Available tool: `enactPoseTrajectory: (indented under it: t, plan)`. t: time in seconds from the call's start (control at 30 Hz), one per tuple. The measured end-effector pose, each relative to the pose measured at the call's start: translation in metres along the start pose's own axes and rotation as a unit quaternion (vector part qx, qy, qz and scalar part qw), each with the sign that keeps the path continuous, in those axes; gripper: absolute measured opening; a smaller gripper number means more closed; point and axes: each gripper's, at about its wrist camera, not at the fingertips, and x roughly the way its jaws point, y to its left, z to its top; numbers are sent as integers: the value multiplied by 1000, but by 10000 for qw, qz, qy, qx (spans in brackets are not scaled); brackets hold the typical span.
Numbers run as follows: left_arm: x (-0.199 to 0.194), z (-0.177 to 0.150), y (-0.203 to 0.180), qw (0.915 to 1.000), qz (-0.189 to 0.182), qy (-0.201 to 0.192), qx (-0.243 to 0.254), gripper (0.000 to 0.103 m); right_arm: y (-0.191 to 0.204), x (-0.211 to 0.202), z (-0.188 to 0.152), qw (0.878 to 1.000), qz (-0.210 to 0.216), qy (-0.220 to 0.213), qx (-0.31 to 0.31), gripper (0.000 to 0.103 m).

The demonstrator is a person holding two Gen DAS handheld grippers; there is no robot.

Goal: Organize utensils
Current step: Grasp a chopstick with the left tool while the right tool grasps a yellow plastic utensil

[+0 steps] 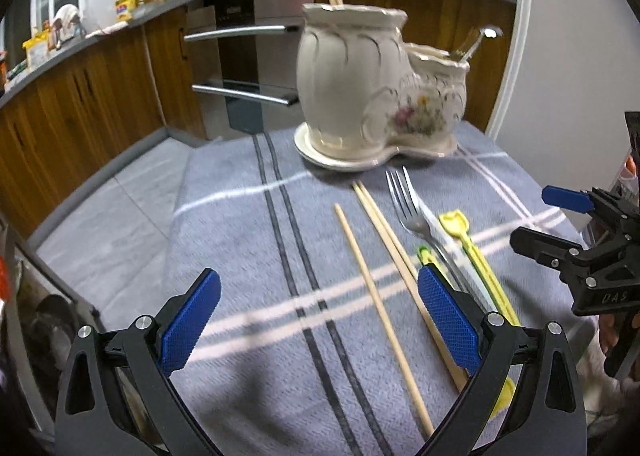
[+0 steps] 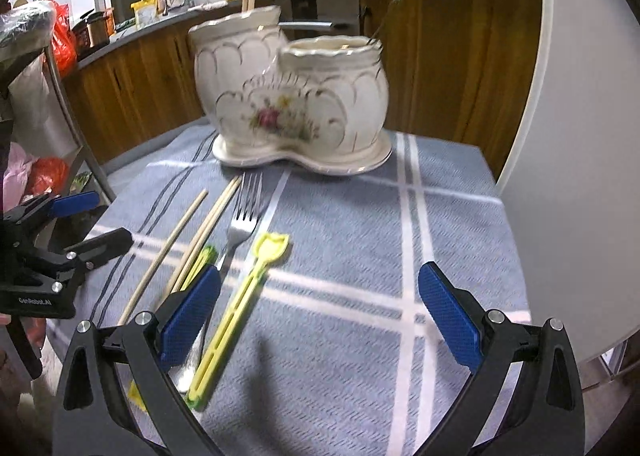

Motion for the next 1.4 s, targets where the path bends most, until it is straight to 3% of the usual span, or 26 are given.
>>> enactPoseTrajectory:
  t: [0.17, 0.27, 0.3, 0.43, 0.53, 0.67, 0.77, 0.8, 0.83, 1.03, 1.17, 1.3, 1.4]
  plan:
    - [8, -8, -8, 9997, 41, 204, 127, 98, 9, 4, -6, 9998, 20, 115, -156, 97]
    - [9, -10, -10, 9995, 60, 263, 164, 95, 12, 8, -8, 9994, 110, 276, -166, 86]
    - [9, -11, -10, 9994, 7, 286, 174, 91, 13, 9, -8, 9992, 162, 325, -152, 79]
    - [11, -12, -13, 9986, -172, 437, 232, 57, 18, 13, -10, 9977, 419, 531, -108, 53]
    - [12, -14, -18, 9978, -306, 497, 316, 47, 22, 16, -10, 9958, 615, 669, -73, 40]
    - [15, -15, -24, 9970, -349, 547, 420, 40, 30, 20, -12, 9952, 589, 737, -272, 33]
    - [15, -14, -25, 9962, -342, 556, 572, 18, 30, 20, -10, 9939, 594, 823, -429, 16]
    - [15, -14, -24, 9959, -387, 570, 580, 10, 29, 20, -9, 9936, 598, 850, -448, 15]
    - [16, -13, -23, 9957, -410, 589, 584, 8, 26, 20, -8, 9934, 578, 877, -470, 14]
    - [15, -11, -15, 9945, -432, 686, 656, 7, 6, 21, -3, 9941, 315, 961, -385, 11]
    - [19, -3, -5, 9952, -109, 739, 629, 7, 0, 22, 2, 9947, 158, 931, -402, 12]
    - [27, 7, 1, 9962, -96, 748, 429, 10, 4, 30, 6, 9942, 151, 975, -439, 22]
    - [35, 13, 1, 9964, -69, 758, 367, 13, 6, 36, 9, 9941, 151, 981, -427, 24]
